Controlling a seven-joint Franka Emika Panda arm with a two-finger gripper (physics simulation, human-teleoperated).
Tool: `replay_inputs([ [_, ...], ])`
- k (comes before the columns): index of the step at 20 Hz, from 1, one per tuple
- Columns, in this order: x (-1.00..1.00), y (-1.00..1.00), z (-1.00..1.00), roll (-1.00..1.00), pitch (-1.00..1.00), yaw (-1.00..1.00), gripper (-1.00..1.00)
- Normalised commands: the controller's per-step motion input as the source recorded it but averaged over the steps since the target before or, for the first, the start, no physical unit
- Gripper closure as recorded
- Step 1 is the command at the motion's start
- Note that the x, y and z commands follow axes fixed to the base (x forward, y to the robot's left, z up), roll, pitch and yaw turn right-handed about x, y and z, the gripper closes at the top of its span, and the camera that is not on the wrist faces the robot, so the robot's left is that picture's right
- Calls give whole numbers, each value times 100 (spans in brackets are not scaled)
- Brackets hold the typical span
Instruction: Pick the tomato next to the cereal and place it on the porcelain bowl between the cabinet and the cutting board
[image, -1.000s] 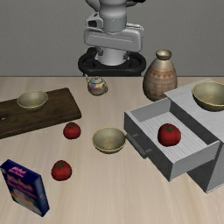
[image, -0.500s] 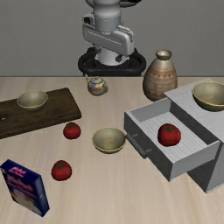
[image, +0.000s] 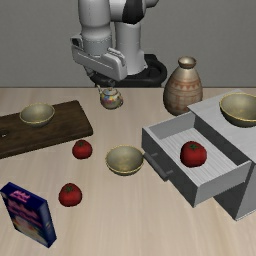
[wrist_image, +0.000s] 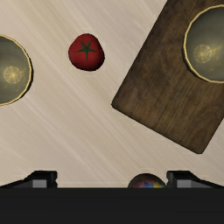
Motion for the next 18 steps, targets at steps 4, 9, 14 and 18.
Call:
replay_inputs([
  [4, 0, 0, -100, 0, 0, 0, -100],
  [9, 0, -20, -80, 0, 0, 0, -100],
  [14, 60, -40, 0, 0, 0, 0, -100],
  [18, 100, 0, 0, 0, 0, 0, -100],
])
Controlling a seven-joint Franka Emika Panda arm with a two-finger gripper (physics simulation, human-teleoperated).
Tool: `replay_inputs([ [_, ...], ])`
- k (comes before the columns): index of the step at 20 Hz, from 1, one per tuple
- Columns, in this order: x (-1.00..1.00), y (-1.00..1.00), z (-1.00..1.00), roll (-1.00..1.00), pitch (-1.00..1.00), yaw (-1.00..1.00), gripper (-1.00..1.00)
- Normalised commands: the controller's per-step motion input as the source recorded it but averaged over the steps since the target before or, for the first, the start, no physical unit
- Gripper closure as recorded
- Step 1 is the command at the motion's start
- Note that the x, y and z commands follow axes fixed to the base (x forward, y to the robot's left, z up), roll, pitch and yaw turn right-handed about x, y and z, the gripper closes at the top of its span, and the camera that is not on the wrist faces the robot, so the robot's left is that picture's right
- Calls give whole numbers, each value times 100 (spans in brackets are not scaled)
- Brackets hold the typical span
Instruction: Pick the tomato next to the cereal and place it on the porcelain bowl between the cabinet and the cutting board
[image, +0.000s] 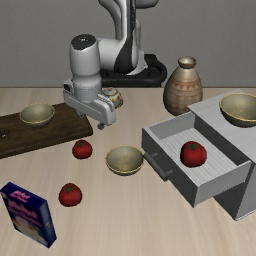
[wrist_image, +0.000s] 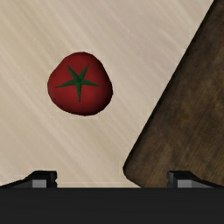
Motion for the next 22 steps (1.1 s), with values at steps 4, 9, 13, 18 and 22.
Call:
replay_inputs([
  [4, 100, 0, 0, 0, 0, 0, -100],
  [9, 100, 0, 0, 0, 0, 0, -100],
  [13, 100, 0, 0, 0, 0, 0, -100],
  [18, 100, 0, 0, 0, 0, 0, -100],
  [22, 75, -25, 0, 0, 0, 0, -100],
])
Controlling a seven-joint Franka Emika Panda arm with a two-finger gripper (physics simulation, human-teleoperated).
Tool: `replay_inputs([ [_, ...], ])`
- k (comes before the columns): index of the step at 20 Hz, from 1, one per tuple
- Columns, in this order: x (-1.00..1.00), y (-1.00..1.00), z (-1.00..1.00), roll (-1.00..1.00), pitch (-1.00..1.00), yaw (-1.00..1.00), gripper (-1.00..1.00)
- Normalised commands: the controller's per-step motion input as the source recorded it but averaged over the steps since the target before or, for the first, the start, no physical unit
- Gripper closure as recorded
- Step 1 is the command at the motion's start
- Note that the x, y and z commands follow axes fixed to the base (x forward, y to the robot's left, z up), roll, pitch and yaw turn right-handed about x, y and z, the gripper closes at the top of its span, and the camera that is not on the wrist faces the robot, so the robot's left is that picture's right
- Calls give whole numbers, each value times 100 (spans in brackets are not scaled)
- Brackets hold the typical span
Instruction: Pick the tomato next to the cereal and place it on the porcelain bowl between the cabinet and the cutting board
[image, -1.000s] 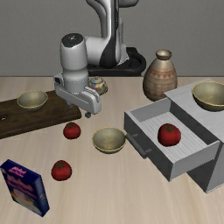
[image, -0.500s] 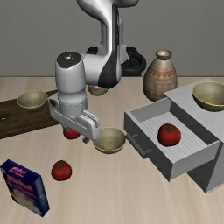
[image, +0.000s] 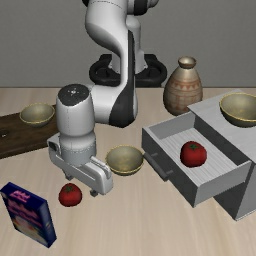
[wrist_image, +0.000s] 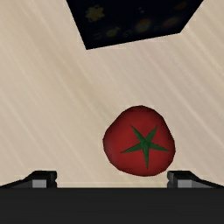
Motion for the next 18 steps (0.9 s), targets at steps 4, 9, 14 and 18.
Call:
replay_inputs([
  [4, 0, -50, 0, 0, 0, 0, -100],
  [9, 20, 20, -60, 0, 0, 0, -100],
  [14, -20, 0, -40, 0, 0, 0, -100],
  [18, -25, 0, -75, 0, 0, 0, -100],
])
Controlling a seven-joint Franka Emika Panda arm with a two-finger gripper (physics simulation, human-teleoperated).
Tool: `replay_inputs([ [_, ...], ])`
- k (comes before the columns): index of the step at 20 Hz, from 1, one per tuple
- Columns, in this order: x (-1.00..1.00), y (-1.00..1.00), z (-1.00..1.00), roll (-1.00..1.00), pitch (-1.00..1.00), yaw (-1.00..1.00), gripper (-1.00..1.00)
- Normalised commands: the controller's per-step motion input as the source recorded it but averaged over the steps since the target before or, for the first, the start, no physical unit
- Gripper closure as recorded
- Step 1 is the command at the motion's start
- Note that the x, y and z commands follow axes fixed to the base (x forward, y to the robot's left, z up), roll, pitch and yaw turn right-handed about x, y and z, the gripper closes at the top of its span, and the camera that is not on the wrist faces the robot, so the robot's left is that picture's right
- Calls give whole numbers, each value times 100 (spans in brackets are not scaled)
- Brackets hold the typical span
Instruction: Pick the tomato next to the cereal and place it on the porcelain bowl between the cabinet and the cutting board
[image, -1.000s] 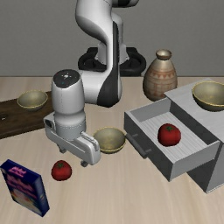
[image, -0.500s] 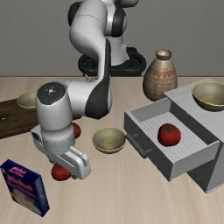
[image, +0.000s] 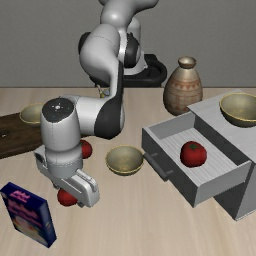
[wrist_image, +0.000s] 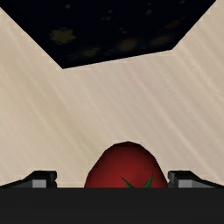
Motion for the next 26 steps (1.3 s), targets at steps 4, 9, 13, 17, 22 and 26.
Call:
replay_inputs([
  [4, 0, 0, -75, 0, 0, 0, 100],
  [9, 0, 0, 0, 0, 0, 0, 100],
  [13, 0, 0, 0, 0, 0, 0, 100],
  [17, 0, 0, 25, 0, 0, 0, 100],
  [22, 0, 0, 100, 0, 0, 0, 100],
  [26, 0, 0, 100, 0, 0, 0, 100],
])
